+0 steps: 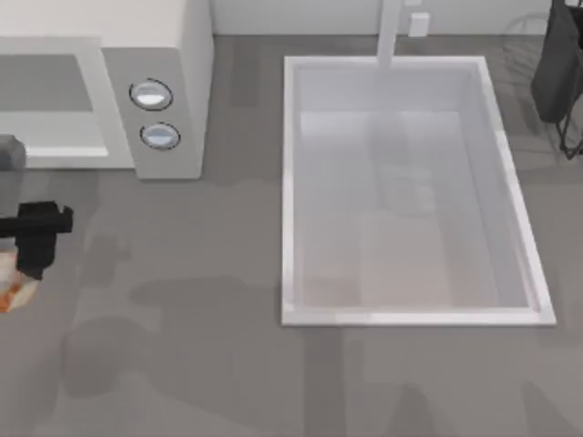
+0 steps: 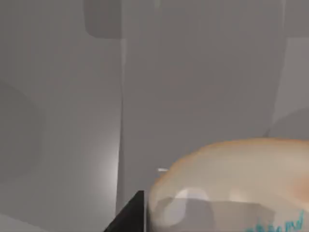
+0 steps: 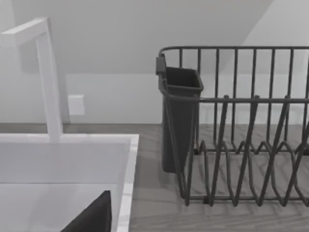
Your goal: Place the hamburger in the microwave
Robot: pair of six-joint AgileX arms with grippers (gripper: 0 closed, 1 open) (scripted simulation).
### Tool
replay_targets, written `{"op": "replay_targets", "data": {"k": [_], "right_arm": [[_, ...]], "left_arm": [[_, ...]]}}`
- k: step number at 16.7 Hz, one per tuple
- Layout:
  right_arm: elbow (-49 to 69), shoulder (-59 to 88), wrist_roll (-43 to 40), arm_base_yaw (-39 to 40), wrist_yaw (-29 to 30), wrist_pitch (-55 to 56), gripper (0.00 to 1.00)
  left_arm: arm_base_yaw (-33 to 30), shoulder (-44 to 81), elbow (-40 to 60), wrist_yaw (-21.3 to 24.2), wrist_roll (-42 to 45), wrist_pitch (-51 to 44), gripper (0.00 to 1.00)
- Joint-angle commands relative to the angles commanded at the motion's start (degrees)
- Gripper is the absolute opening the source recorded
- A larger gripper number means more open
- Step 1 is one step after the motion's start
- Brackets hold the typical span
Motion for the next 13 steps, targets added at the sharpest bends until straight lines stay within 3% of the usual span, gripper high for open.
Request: {"op": "replay_targets", "data": {"k": [5, 13], "right_arm": [[0.0, 0.0, 0.0, 0.0, 0.0, 0.0, 1.00], [0.0, 0.0, 0.0, 0.0, 0.0, 0.0, 1.00]], "left_arm": [[2.6, 6.5, -0.4, 2.4, 1.9, 19.0, 0.00], [8.0, 20.6, -5.3, 7.4, 6.4, 64.0, 0.00]]}}
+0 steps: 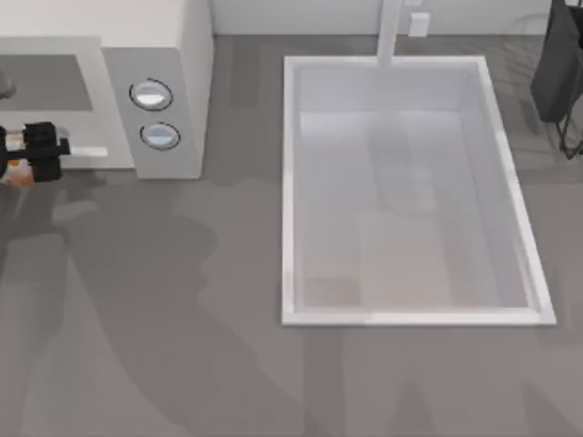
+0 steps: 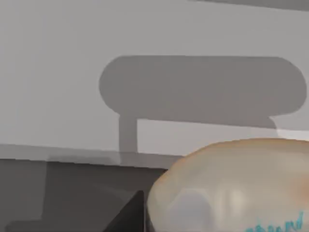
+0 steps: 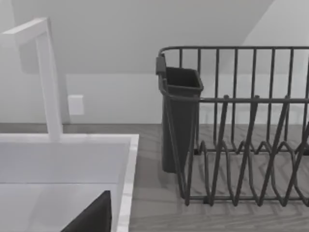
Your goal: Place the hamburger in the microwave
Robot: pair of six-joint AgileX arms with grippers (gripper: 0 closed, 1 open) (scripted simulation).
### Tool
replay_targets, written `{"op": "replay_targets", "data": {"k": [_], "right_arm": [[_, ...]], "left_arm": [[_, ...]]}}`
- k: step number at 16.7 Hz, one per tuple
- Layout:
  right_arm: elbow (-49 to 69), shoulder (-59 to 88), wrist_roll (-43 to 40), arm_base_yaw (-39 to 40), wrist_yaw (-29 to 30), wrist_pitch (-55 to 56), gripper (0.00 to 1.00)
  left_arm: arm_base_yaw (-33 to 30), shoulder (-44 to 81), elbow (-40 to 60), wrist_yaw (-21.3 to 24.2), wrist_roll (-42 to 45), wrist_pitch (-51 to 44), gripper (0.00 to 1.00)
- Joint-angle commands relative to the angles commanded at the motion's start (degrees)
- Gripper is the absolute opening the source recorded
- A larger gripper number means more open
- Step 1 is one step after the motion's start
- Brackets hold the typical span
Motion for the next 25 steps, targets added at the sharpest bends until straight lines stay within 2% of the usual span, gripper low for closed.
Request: {"op": "replay_targets", "data": {"k": [5, 10, 18, 25], "right_arm": [[0.0, 0.0, 0.0, 0.0, 0.0, 0.0, 1.00], [0.0, 0.0, 0.0, 0.0, 0.0, 0.0, 1.00], [0.0, 0.0, 0.0, 0.0, 0.0, 0.0, 1.00], [0.0, 0.0, 0.0, 0.0, 0.0, 0.0, 1.00]], "left_arm": [[3.1, 7.1, -4.1, 3.1, 2.7, 26.6, 0.00], [5.0, 11.0, -6.0, 5.3, 4.4, 41.1, 0.00], [4.8, 11.7, -5.2, 5.4, 4.7, 42.2, 0.00], [3.7, 21.6, 11.2, 4.1, 4.1, 36.0, 0.00]]}}
